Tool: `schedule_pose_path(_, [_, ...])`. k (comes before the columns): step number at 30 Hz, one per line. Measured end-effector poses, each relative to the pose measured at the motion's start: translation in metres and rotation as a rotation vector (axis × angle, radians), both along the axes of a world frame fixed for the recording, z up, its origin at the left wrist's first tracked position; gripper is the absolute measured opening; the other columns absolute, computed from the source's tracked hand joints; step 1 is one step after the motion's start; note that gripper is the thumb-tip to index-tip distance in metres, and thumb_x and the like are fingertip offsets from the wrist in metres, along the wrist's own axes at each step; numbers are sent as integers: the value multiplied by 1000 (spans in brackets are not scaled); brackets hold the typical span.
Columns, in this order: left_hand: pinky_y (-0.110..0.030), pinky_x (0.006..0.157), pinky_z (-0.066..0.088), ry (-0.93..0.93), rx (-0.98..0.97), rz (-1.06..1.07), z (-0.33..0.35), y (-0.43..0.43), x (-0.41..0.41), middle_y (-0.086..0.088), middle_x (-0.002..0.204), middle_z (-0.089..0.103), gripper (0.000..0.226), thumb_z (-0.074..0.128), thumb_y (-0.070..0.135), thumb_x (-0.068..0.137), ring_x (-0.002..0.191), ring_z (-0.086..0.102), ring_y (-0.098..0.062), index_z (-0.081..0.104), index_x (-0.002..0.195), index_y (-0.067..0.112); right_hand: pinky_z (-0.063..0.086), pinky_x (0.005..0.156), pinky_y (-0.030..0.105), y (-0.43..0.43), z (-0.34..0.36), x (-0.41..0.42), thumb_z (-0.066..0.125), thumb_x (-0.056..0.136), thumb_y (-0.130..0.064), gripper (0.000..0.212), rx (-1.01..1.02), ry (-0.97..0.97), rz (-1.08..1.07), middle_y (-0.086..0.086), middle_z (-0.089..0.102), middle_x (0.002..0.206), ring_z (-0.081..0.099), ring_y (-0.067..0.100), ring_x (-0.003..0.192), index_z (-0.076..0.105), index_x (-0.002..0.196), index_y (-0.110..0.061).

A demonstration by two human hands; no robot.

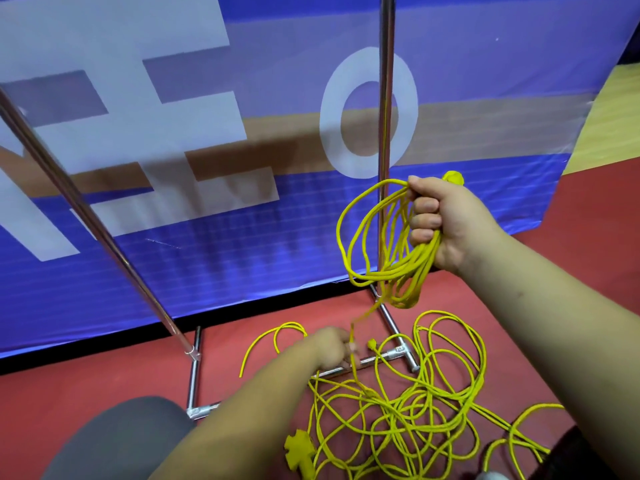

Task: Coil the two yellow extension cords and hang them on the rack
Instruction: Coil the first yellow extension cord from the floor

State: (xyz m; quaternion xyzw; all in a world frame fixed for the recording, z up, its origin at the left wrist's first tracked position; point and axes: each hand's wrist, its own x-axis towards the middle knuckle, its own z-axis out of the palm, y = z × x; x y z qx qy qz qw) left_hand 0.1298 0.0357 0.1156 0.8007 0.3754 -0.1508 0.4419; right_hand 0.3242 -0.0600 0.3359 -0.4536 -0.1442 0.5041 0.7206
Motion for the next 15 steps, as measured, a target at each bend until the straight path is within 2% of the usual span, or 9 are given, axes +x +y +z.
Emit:
schedule_pose_path(2, [-21,54,46,-71,-18,215,13,15,-5,-9,98,76,24,42,19,113,62,70,-13,64,116,9,22,34,20,1,0,4,62,105,-29,35,-9,-30,-9,-11,32,51,26,4,35,56,71,-21])
schedule_pose_path(4, [-24,53,48,-172,-48,399,33,29,-9,-4,84,68,23,40,20,113,50,65,-8,61,108,13,22,35,20,2,-1,6,63,105,-29,36,-15,-79,-16,-11,33,53,26,4,37,56,70,-22])
schedule_pose_path(8, [-22,45,52,-364,-175,718,82,50,-16,-2,71,60,25,45,22,111,54,59,-14,65,103,10,20,39,21,6,-3,3,63,105,-27,35,-15,-182,-3,-10,33,53,25,6,38,50,72,-25])
schedule_pose_path(11, [-17,41,50,-466,-321,857,122,61,-26,8,55,63,23,53,22,108,43,56,-2,67,94,12,21,39,21,10,-6,0,64,104,-27,35,-17,-249,13,-8,33,53,25,7,39,49,73,-25])
schedule_pose_path(13, [-17,41,51,-542,-407,882,147,64,-38,9,59,68,21,58,25,106,43,58,1,71,95,13,23,39,21,14,-9,-4,66,103,-26,34,-20,-296,17,-6,33,54,26,9,39,49,73,-25])
schedule_pose_path(15, [-16,41,49,-662,-399,864,171,66,-50,11,67,68,20,62,31,104,44,56,0,75,98,17,25,40,22,17,-12,-9,68,102,-26,34,-26,-355,11,-4,34,55,26,11,40,51,73,-24])
